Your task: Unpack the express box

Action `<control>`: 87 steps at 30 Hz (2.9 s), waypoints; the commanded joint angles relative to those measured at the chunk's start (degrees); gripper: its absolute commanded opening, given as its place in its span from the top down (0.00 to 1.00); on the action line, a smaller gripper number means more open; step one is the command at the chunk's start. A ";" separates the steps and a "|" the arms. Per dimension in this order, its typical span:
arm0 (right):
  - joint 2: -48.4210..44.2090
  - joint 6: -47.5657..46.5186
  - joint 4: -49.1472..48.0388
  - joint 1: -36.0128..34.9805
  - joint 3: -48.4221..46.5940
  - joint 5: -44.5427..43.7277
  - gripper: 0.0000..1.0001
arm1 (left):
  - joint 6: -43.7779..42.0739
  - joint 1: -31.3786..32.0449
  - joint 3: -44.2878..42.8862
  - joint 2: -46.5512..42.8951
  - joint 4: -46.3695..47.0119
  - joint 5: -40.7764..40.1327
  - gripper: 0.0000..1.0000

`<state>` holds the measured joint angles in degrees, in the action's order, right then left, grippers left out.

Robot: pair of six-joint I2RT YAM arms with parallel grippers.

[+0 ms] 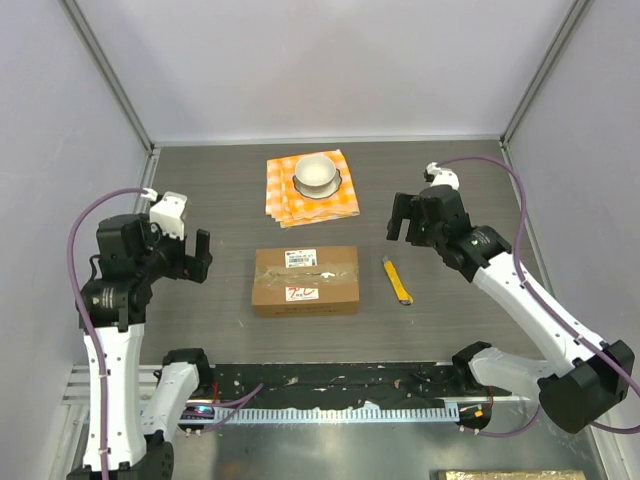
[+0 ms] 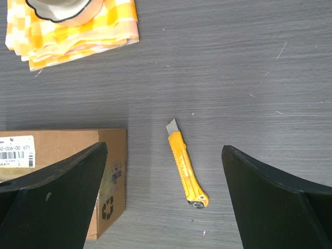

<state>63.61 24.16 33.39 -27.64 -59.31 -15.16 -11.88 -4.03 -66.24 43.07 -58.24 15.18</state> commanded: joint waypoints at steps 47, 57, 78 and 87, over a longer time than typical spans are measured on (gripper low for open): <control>20.67 9.67 -9.66 -8.83 17.56 -5.23 0.59 | 1.07 0.08 -8.20 14.23 -2.77 19.36 0.00; 13.39 5.29 -1.67 -10.24 7.83 0.64 0.99 | -3.66 0.17 -10.14 14.15 1.98 26.63 0.00; 21.02 -1.49 10.74 -27.63 -27.09 62.61 0.99 | -50.25 0.17 -2.23 -3.51 -3.36 52.84 0.00; 25.41 -0.95 9.85 -27.82 -31.38 68.16 0.99 | -89.52 0.16 -3.11 -2.99 -35.76 52.06 0.02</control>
<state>87.68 23.73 43.72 -55.70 -85.76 48.58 -79.37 -3.97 -68.55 39.33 -71.75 66.57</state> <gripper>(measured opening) 0.295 0.994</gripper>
